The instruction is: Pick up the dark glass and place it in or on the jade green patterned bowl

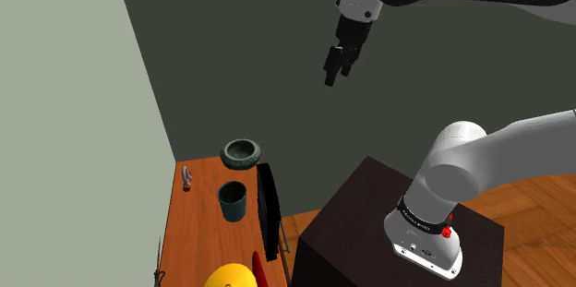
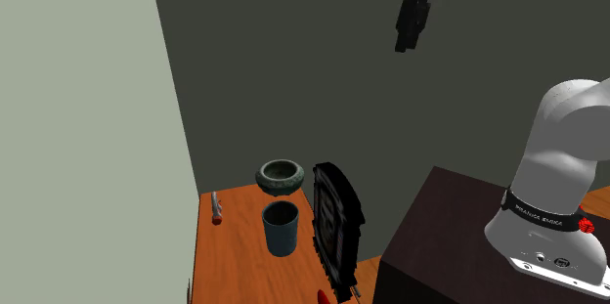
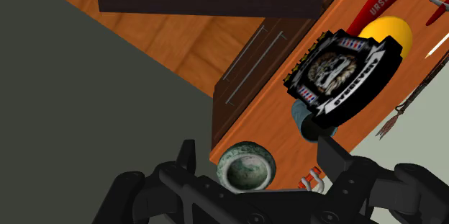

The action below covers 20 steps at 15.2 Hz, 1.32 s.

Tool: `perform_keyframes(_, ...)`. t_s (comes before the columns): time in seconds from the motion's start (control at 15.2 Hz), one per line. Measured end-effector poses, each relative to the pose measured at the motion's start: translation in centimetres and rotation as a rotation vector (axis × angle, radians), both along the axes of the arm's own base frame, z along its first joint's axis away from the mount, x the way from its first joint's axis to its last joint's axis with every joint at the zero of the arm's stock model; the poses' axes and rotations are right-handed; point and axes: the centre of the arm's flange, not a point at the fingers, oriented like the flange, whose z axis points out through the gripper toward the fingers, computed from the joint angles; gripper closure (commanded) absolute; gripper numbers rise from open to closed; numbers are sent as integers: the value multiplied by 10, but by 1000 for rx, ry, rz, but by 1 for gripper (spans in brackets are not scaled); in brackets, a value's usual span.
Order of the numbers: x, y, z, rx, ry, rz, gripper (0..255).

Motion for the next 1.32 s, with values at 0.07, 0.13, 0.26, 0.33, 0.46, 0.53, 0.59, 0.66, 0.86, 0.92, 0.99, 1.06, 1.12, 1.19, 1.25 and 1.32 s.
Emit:
perform_keyframes(0.07, 0, 0, 0, 0, 0, 0, 0)
perform_keyframes(0.13, 2, 2, -6, 1, 1, 0, 0)
perform_keyframes(0.26, 11, 10, -19, 6, 5, 1, 0)
perform_keyframes(0.33, 17, 12, -31, 8, 8, 2, 0)
perform_keyframes(0.46, 27, 19, -54, 13, 12, 3, 0)
perform_keyframes(0.53, 33, 25, -63, 15, 14, 3, 0)
perform_keyframes(0.59, 39, 32, -74, 18, 17, 4, 0)
perform_keyframes(0.66, 45, 34, -87, 21, 19, 4, 0)
perform_keyframes(0.86, 64, 51, -122, 29, 25, 5, 0)
perform_keyframes(0.92, 69, 55, -132, 32, 27, 6, 0)
perform_keyframes(0.99, 74, 59, -143, 34, 29, 6, 0)
perform_keyframes(1.06, 79, 64, -154, 37, 31, 6, 0)
perform_keyframes(1.12, 84, 70, -163, 39, 32, 7, 0)
perform_keyframes(1.19, 89, 72, -174, 42, 34, 7, 0)
perform_keyframes(1.25, 96, 79, -185, 45, 36, 8, 0)
perform_keyframes(1.32, 103, 82, -197, 47, 39, 9, 0)
